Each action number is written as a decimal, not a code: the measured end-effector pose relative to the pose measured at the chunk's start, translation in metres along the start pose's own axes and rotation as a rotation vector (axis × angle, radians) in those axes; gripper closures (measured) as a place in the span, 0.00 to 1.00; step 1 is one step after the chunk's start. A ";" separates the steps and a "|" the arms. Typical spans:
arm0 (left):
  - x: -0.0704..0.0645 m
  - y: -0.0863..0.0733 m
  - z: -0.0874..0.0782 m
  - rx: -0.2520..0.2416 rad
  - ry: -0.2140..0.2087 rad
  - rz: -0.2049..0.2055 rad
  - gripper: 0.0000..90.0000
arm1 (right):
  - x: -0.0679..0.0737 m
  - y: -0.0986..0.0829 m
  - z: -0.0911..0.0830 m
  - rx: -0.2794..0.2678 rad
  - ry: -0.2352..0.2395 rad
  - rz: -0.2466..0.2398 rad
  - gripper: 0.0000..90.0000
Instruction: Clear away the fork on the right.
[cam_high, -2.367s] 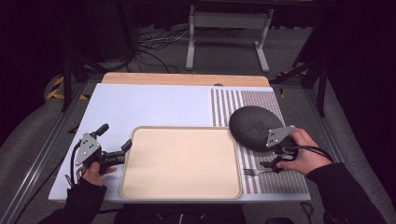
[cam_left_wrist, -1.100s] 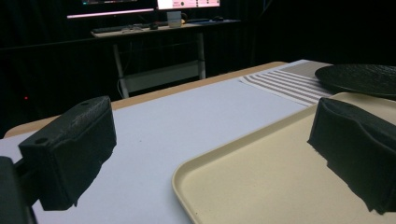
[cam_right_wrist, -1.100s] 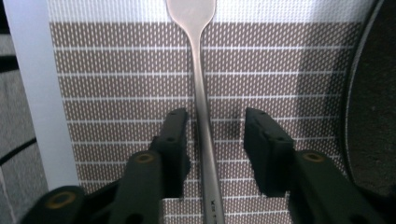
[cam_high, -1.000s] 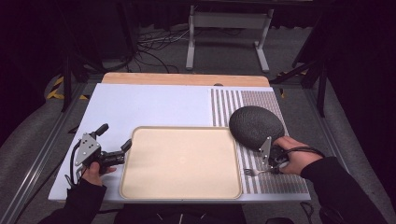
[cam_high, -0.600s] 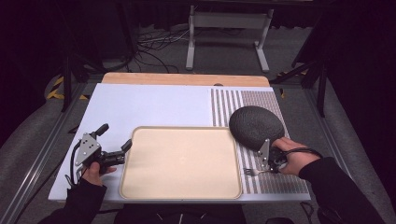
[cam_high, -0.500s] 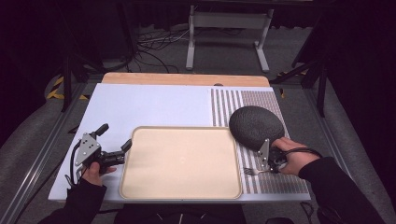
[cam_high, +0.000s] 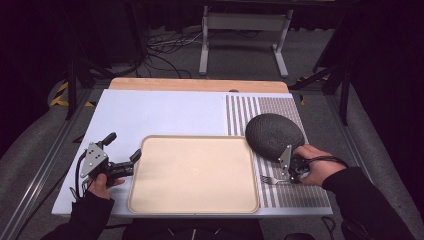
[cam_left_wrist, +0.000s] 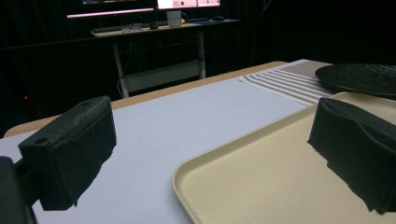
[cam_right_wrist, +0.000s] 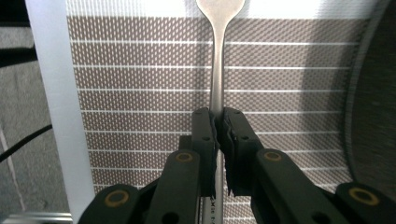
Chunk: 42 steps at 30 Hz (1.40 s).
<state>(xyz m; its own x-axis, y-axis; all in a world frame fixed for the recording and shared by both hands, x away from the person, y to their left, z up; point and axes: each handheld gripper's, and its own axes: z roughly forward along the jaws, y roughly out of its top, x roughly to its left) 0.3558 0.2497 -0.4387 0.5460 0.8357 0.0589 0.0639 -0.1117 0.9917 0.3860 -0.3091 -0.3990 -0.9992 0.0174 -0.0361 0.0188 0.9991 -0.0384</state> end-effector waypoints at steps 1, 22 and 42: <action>0.000 0.000 0.000 0.000 0.000 0.000 0.01 | 0.000 0.000 -0.003 -0.013 0.000 0.018 0.93; 0.001 0.000 -0.001 -0.001 0.000 0.001 0.01 | -0.005 0.002 -0.046 -0.157 -0.055 0.207 0.93; 0.001 0.000 -0.001 -0.003 -0.002 -0.002 0.01 | -0.008 0.027 -0.059 -0.318 -0.040 0.462 0.93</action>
<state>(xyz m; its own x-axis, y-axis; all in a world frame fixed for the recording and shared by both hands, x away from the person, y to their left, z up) 0.3555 0.2506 -0.4383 0.5473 0.8350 0.0569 0.0623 -0.1084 0.9921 0.3928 -0.2796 -0.3408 -0.8873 0.4609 -0.0159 0.4366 0.8505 0.2933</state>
